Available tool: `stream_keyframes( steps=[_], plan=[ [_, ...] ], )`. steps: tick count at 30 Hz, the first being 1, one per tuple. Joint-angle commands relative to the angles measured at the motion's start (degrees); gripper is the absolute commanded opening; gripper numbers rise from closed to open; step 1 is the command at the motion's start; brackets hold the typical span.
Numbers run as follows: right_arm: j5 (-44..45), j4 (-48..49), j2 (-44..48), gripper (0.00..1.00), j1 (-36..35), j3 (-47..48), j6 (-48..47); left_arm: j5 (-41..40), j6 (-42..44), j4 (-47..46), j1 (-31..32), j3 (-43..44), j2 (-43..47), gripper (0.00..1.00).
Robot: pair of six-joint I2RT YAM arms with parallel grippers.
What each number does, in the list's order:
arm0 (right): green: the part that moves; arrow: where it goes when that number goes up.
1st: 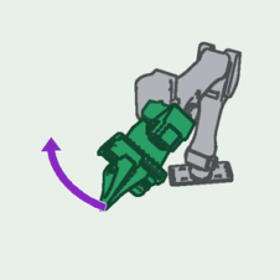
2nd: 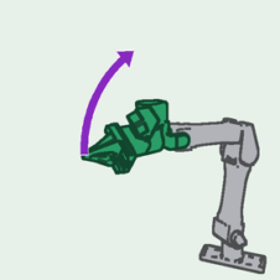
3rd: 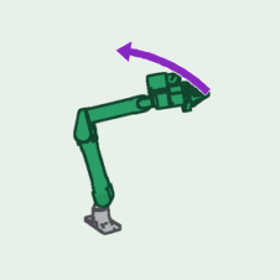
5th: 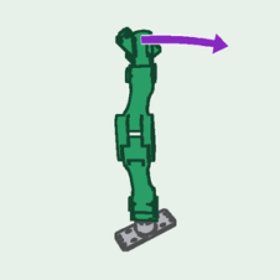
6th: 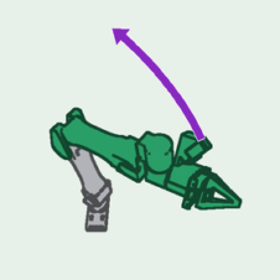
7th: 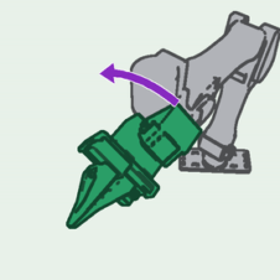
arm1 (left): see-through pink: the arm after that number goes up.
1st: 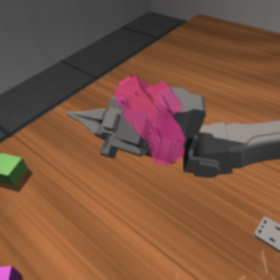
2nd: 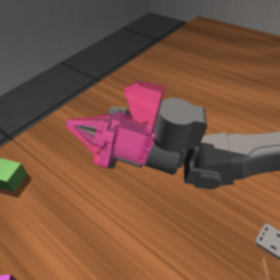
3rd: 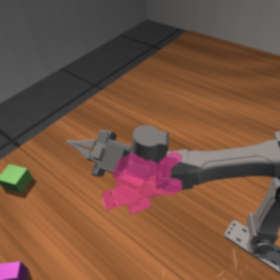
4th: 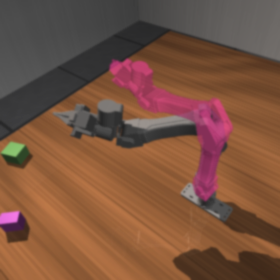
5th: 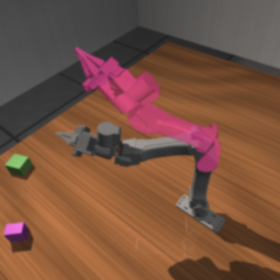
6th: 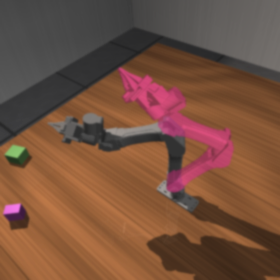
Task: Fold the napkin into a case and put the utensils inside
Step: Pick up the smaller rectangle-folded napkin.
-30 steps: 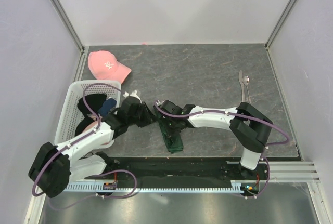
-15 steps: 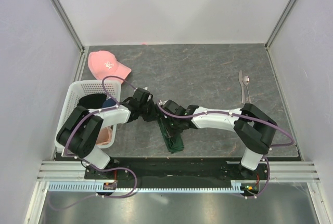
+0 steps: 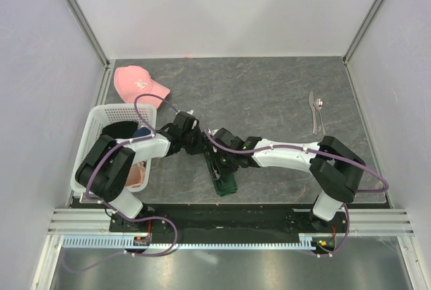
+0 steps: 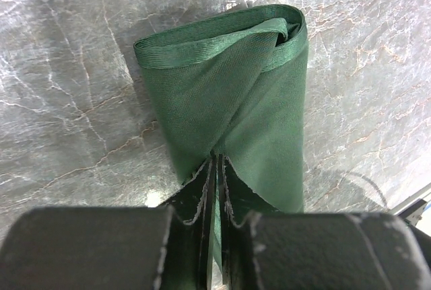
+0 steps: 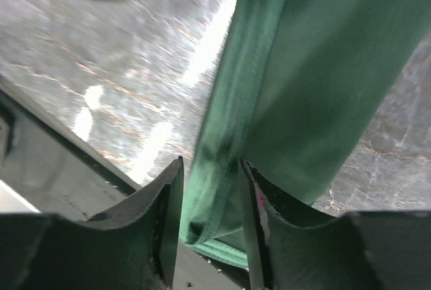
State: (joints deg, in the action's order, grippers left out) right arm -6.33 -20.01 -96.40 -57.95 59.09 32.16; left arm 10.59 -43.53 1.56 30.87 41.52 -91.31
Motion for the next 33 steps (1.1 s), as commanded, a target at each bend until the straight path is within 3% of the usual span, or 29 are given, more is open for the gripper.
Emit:
stream_keyframes(
  steps=[1, 9, 11, 13, 16, 25, 33],
  plan=[
    [-0.27, 2.34, -0.81, 0.44, 0.12, -1.52, 0.97, -0.66, 2.48, 1.86, -0.29, 1.55, 2.97, 0.11],
    [3.34, -1.52, 2.44, 0.43, 1.18, 2.60, -0.43, 2.59, 1.43, 8.10, -2.30, 4.97, 14.90, 0.29],
    [4.30, -2.75, 2.71, 0.46, 1.35, 3.66, -1.13, 2.60, 1.52, 9.77, -3.36, 5.33, 17.47, 0.31],
    [5.36, -4.41, 2.01, 0.59, 1.44, 6.03, -1.92, 1.11, 1.95, 13.54, -4.33, 5.77, 21.68, 0.34],
    [7.46, -7.57, -1.50, 0.65, 1.44, 11.12, -3.33, -4.25, 2.05, 19.95, -6.08, 6.29, 27.48, 0.36],
    [13.36, -12.33, -11.52, 0.65, 1.35, 21.32, -2.28, -20.85, 0.73, 36.05, -9.16, 7.17, 42.16, 0.38],
    [14.77, -13.04, -14.52, 0.56, -0.14, 22.03, -0.70, -22.46, -1.47, 39.22, -9.52, 4.80, 46.66, 0.38]
  ],
)
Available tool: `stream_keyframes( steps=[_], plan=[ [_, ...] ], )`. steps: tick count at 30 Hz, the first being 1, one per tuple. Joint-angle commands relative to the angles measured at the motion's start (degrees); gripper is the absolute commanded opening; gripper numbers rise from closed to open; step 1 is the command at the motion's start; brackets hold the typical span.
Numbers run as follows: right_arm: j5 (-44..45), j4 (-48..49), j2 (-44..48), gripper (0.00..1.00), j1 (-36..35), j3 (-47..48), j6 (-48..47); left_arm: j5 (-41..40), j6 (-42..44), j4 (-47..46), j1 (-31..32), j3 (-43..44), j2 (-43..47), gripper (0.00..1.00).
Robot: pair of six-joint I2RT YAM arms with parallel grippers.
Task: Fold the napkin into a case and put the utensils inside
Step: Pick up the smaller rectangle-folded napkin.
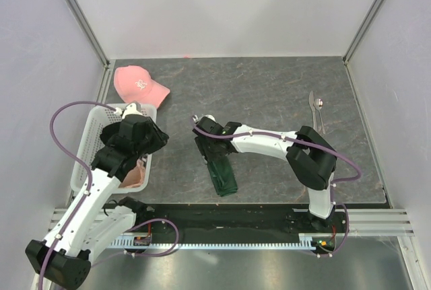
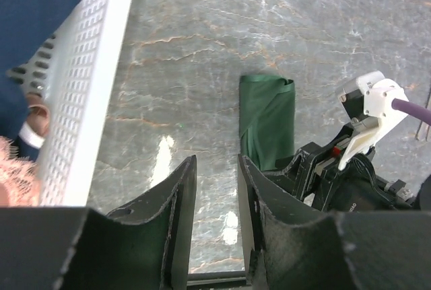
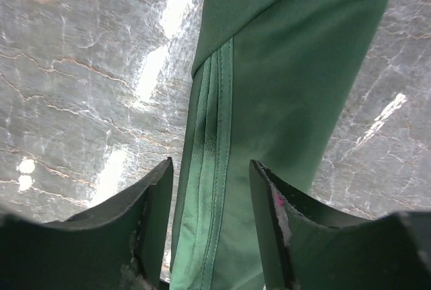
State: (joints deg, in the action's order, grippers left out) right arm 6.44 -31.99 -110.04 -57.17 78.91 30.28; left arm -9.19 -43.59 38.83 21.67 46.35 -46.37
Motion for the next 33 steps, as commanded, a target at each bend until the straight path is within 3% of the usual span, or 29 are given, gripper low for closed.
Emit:
stream_keyframes(
  steps=[1, 18, 21, 25, 33],
  plan=[
    [2.35, -0.97, -0.97, 0.55, -1.10, 2.21, 1.62, -2.67, -1.41, 2.04, -0.23, -0.38, 1.81, 0.38],
    [7.62, -1.49, -6.23, 0.50, -4.09, 2.65, 4.25, -3.73, -2.37, 3.18, -0.31, -1.61, 4.44, 0.38],
    [11.22, -3.42, -7.73, 0.39, -5.06, 3.09, 5.31, -4.25, -2.90, 3.71, -0.31, -2.05, 5.59, 0.38],
    [18.42, -5.63, -9.49, 0.36, -6.64, 3.44, 8.21, -6.27, -4.39, 5.11, -0.31, -2.31, 7.78, 0.38],
    [20.02, -6.95, -8.98, 0.18, -7.61, 4.14, 8.92, -7.42, -3.70, 5.47, -0.23, -1.79, 9.19, 0.39]
  ],
)
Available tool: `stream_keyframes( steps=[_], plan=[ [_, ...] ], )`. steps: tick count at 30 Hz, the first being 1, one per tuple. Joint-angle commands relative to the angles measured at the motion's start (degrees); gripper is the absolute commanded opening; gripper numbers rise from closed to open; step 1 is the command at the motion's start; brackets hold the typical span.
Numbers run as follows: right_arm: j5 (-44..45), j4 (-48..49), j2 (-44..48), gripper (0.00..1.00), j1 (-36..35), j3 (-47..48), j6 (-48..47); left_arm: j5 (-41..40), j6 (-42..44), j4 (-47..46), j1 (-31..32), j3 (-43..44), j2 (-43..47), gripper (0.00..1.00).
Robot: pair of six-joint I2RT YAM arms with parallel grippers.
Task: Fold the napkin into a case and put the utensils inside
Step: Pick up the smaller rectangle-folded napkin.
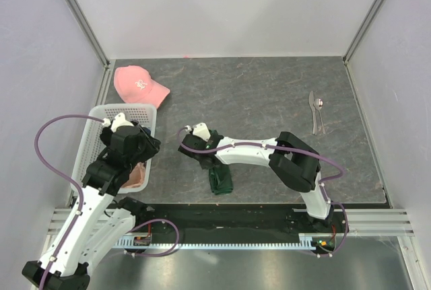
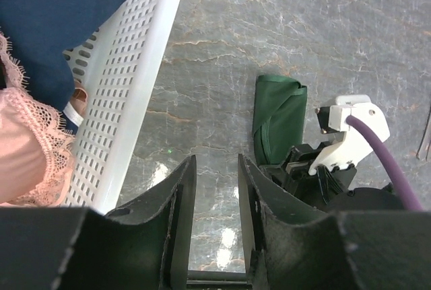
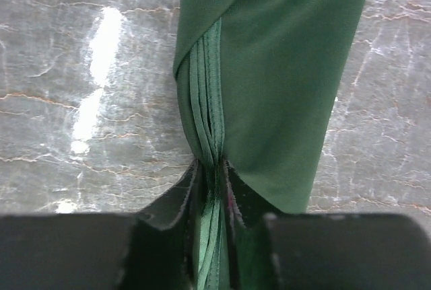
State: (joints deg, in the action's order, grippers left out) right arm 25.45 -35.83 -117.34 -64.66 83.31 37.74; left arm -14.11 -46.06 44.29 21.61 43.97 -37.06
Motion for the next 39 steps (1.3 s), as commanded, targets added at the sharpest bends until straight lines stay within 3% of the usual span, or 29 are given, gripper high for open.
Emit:
stream_keyframes(
  steps=[1, 4, 13, 19, 26, 31, 39],
  plan=[
    [0.31, -2.75, -0.79, 0.13, -0.11, -0.25, 1.20, -2.42, -1.05, 0.09, -0.25, 0.60, -0.29, 0.39],
    [-4.26, -0.73, 1.93, 0.00, 0.15, 0.63, -0.47, -1.54, -0.34, -0.43, -0.16, 0.33, -0.73, 0.38],
    [-22.61, 7.26, 10.37, 0.00, 4.36, -2.97, 0.14, 3.73, 1.94, -3.16, -0.16, -0.90, -4.33, 0.35],
    [-38.77, 22.02, 15.73, 0.00, 10.24, -13.95, 3.04, 8.12, 3.61, -5.96, -0.16, -0.37, -8.02, 0.31],
    [-57.40, 47.41, 17.23, 0.00, 19.57, -29.15, 8.66, 18.04, 8.62, -13.25, 0.02, -1.77, -15.14, 0.31],
    [-65.52, 60.77, 16.88, 0.00, 25.98, -37.86, 12.10, 22.45, 9.50, -18.97, 0.98, -2.66, -21.55, 0.31],
    [-73.61, 66.07, 16.70, 0.00, 31.88, -41.29, 13.59, 22.46, 7.48, -24.60, 7.13, 2.35, -35.61, 0.31]
  ],
)
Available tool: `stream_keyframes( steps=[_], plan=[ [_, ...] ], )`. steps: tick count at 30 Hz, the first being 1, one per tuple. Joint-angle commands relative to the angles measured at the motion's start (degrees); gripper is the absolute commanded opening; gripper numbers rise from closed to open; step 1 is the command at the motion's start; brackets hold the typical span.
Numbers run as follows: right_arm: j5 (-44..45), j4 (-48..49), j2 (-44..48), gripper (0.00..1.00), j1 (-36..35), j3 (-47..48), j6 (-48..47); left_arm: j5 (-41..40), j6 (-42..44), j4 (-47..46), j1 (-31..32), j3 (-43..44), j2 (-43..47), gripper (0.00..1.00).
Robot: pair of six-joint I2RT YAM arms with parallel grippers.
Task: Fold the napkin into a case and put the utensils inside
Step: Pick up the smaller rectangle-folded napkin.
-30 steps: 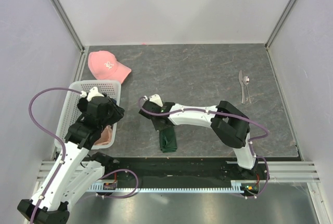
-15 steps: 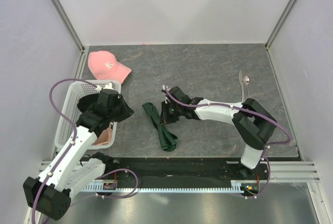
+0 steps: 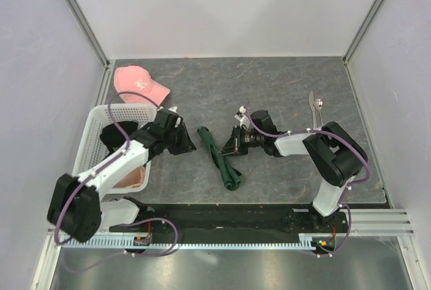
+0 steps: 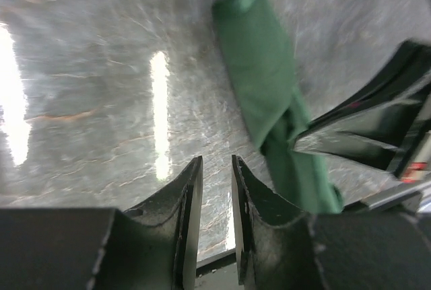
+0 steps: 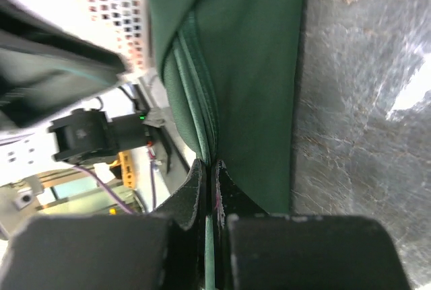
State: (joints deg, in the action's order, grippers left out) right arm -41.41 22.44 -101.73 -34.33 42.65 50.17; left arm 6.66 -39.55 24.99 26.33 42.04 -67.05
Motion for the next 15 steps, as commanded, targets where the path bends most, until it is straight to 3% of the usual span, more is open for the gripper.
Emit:
stream_keyframes(
  steps=[1, 15],
  plan=[
    [-7.54, 7.62, 1.45, 0.00, 2.76, -0.73, 1.07, 1.35, 0.53, -5.57, 2.85, 4.89, -6.86, 0.31],
    [-14.23, 15.71, -3.21, 0.05, 11.20, -3.81, 5.20, 1.78, 0.35, -9.08, 5.40, 20.70, -27.78, 0.29]
  ],
)
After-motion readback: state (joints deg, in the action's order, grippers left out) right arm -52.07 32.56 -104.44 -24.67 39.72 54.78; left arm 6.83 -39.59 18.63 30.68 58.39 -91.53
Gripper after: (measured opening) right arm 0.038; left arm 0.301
